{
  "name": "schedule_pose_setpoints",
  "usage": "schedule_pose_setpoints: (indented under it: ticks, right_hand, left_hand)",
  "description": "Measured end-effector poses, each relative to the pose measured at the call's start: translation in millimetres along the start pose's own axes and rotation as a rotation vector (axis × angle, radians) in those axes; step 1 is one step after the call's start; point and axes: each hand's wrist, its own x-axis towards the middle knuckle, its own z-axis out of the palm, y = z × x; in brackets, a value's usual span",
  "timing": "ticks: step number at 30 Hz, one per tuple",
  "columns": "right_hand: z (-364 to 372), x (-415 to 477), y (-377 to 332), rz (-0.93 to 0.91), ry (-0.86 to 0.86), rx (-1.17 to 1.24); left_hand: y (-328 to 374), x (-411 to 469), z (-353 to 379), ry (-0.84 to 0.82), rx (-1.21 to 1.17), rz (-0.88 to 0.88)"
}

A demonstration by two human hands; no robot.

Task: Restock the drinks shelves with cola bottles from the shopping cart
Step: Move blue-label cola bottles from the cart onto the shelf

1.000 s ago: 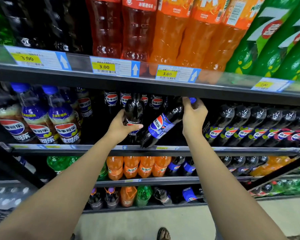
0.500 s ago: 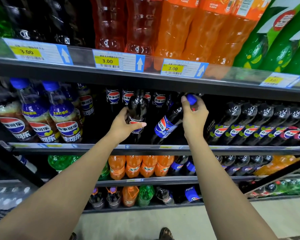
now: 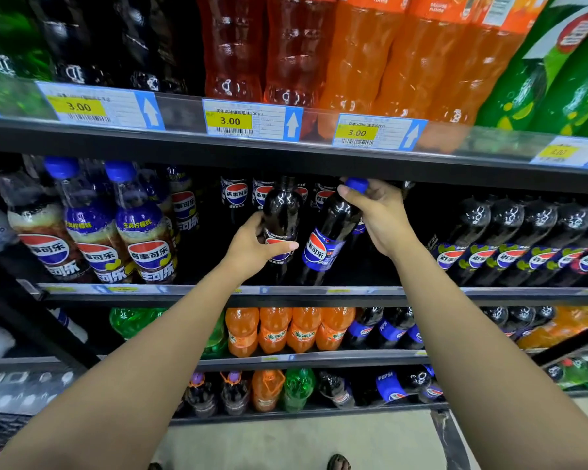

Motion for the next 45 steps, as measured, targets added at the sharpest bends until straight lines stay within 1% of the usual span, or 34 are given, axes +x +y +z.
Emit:
schedule_pose_setpoints:
  ticks: [5,7,9,13,19,22,27,31,34,36,38,42,45]
  right_hand:
    - [30.2,1.6,-6.8,0.011,-0.124,-0.133]
    - [40.7,2.2,-8.2,-0.007,-0.136,-0.172]
    - [46.5,3.5,-7.4,-0.034,-0.112,-0.185]
    - [50.4,7.0,-2.0,-0.031,-0.032,-0.168]
    - [51.2,13.6,7.0,-0.041,-0.006,-0.118]
    - [48.3,20.0,10.0,-0.038,-0.022,-0.067]
    - [45.6,34.3,14.4,-0.007,0.063,0.012]
    - [47.2,37.8,16.3,-0.014,0.050,0.008]
    - [48.7,31.7,16.5,-0.122,0.030,-0.003]
    - [45.7,23.4,17.7,-0.153,-0.003,0.017]
    - [39.6,13.9,23.2,-0.152,-0.039,0.044]
    - [34.1,-0.7,41.4,-0.077,-0.108,0.038]
    - [33.6,-4.1,49.1,-0.055,-0.061,-0.022]
  left_hand:
    - [-1.0,0.6,-13.8,0.049,0.028,0.043]
    - [-3.1,1.0,-19.2,0.067,0.030,0.044]
    - [-6.8,1.4,-22.0,0.067,0.026,0.037]
    - [-14.2,2.7,-19.6,0.075,0.027,0.032]
    - [-15.1,2.7,-14.0,0.110,0.052,0.052]
    - [-15.5,6.0,-8.6,0.107,0.040,0.050]
    - [-15.5,17.2,2.6,0.096,0.045,0.060]
    - [-21.1,23.1,5.8,0.102,0.014,0.072]
    - [-23.6,19.5,7.4,0.121,-0.001,0.097]
    - [-24.1,16.7,8.1,0.127,-0.004,0.108]
    - [-23.3,14.8,8.1,0.127,-0.004,0.119]
    - [-19.5,13.7,8.1,0.131,0.011,0.128]
    - [-19.1,12.8,8.2,0.133,0.026,0.124]
